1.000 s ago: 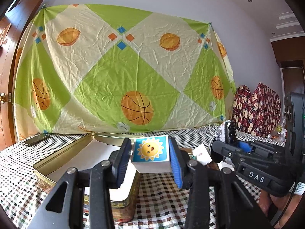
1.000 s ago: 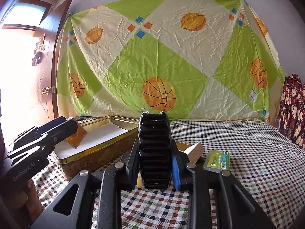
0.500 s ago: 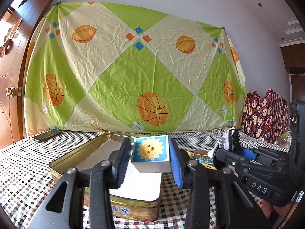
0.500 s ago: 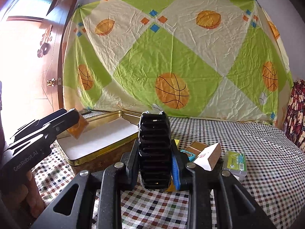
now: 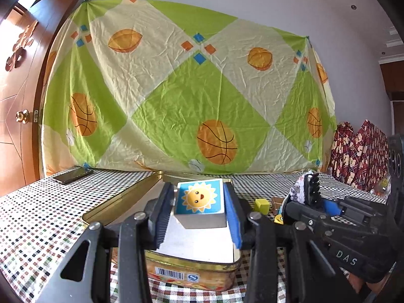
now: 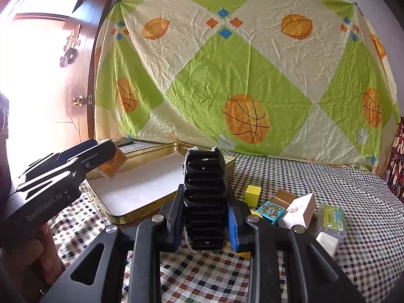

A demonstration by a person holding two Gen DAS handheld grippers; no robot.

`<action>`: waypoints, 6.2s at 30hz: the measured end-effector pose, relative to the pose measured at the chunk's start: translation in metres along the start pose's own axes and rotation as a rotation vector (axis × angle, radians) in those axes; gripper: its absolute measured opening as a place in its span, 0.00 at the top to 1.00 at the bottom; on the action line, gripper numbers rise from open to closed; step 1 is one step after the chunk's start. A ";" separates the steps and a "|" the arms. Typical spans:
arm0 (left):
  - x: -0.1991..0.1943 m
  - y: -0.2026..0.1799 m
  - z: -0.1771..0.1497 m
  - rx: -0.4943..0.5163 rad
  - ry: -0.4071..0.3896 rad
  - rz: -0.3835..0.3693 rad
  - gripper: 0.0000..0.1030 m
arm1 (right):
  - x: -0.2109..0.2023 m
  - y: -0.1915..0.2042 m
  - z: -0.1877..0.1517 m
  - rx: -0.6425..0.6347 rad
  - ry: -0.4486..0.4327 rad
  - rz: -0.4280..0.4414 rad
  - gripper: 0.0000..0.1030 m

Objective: Organize rigid objects
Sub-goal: 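Carry the sun block over the gold tin while the right tool carries the brush there, then lower and open the left tool in the tin while the right tool releases the brush beside it, then move both tools back from the tin toward the remaining items, then grasp the yellow face block with the left tool while the right tool grasps the white plug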

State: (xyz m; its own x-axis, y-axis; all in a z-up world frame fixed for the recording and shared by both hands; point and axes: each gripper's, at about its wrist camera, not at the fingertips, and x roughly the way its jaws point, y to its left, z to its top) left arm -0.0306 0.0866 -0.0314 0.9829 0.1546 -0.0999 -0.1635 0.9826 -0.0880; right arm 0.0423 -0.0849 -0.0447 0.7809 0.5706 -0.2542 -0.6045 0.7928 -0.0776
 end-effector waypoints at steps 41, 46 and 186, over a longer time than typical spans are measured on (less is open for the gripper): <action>0.007 0.049 0.004 -0.045 0.059 0.079 0.62 | 0.024 0.054 0.010 -0.057 0.036 0.118 0.70; 0.011 0.054 0.006 -0.052 0.080 0.075 0.62 | 0.029 0.053 0.012 -0.039 0.054 0.139 0.70; 0.137 -0.147 -0.032 0.147 0.778 -0.348 0.46 | 0.023 -0.174 -0.038 0.403 0.477 -0.087 0.53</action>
State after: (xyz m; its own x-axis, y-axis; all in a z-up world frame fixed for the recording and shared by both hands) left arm 0.1255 -0.0396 -0.0642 0.6289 -0.2195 -0.7459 0.2018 0.9725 -0.1161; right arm 0.1595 -0.2178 -0.0736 0.6124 0.4156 -0.6725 -0.3622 0.9036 0.2286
